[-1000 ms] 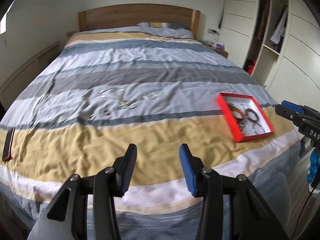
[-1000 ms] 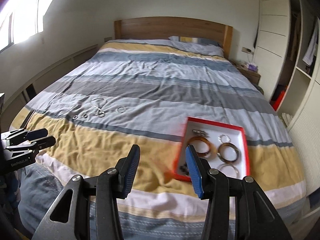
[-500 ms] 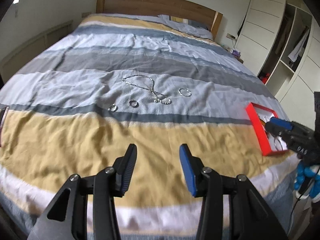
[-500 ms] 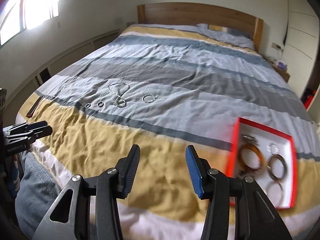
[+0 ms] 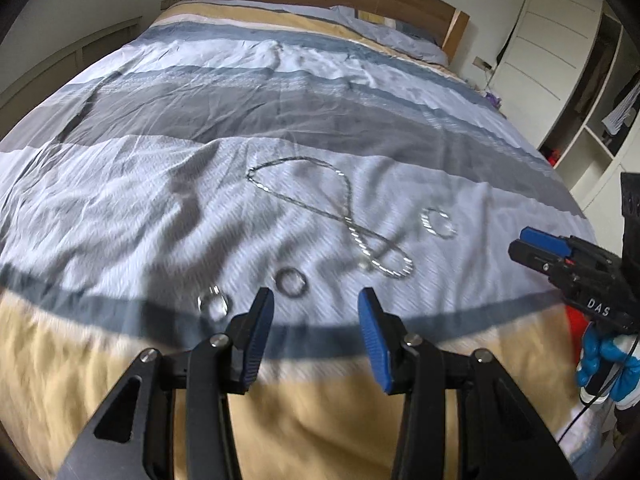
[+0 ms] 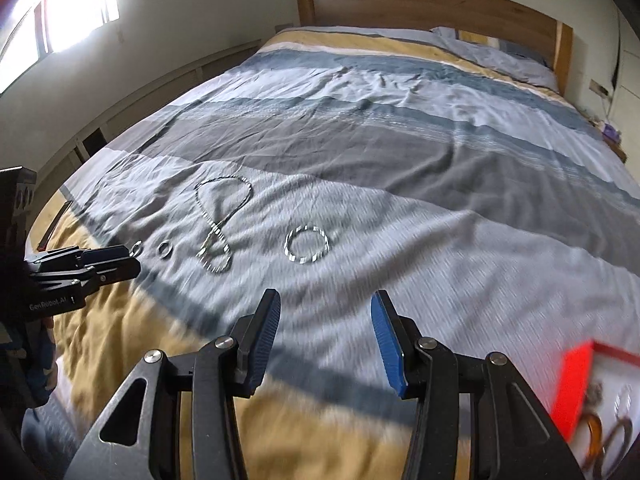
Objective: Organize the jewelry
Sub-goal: 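Close the left tool on a silver ring while the right tool grasps another twisted silver hoop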
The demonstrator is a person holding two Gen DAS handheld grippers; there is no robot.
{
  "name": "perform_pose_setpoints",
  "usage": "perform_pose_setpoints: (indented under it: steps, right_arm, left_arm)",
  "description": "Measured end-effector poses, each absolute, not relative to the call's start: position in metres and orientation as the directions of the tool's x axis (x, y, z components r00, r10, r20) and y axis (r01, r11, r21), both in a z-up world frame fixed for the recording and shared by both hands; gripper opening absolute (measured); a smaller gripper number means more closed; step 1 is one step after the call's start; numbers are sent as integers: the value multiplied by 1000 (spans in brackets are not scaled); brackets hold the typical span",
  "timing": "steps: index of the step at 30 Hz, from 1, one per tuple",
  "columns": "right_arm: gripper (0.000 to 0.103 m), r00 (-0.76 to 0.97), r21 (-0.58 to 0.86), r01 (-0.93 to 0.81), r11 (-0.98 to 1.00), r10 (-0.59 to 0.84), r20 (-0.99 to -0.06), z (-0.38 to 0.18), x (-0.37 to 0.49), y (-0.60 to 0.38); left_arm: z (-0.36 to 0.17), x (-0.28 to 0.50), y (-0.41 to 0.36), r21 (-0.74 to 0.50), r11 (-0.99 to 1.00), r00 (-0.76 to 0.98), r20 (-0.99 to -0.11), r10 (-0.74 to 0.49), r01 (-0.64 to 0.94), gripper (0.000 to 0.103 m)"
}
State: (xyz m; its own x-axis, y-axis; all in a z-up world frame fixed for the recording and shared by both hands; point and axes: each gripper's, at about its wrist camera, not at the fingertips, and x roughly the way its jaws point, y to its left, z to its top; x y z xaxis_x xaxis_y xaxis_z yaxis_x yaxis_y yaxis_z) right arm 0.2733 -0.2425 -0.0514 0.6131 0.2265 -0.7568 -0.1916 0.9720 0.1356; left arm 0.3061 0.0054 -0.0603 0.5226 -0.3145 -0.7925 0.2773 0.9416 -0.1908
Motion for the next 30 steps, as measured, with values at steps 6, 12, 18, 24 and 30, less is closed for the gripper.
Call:
perform_pose_setpoints:
  steps: [6, 12, 18, 24, 30]
  right_arm:
    - [47, 603, 140, -206, 969, 238, -762, -73, 314, -233]
    - [46, 581, 134, -194, 972, 224, -783, -97, 343, -229]
    - [36, 571, 118, -199, 973, 213, -793, -111, 351, -224]
    - [8, 558, 85, -251, 964, 216, -801, -109, 344, -210]
    - [7, 594, 101, -233, 967, 224, -772, -91, 318, -215]
  left_arm:
    - [-85, 329, 3, -159, 948, 501, -818, -282, 275, 41]
    - [-96, 331, -7, -106, 949, 511, -822, -251, 296, 31]
    - [-99, 331, -11, -78, 950, 531, -814, -235, 301, 19]
    - [-95, 326, -13, -57, 953, 547, -808, -220, 299, 19]
    - [-84, 310, -9, -69, 953, 550, -803, -229, 296, 19]
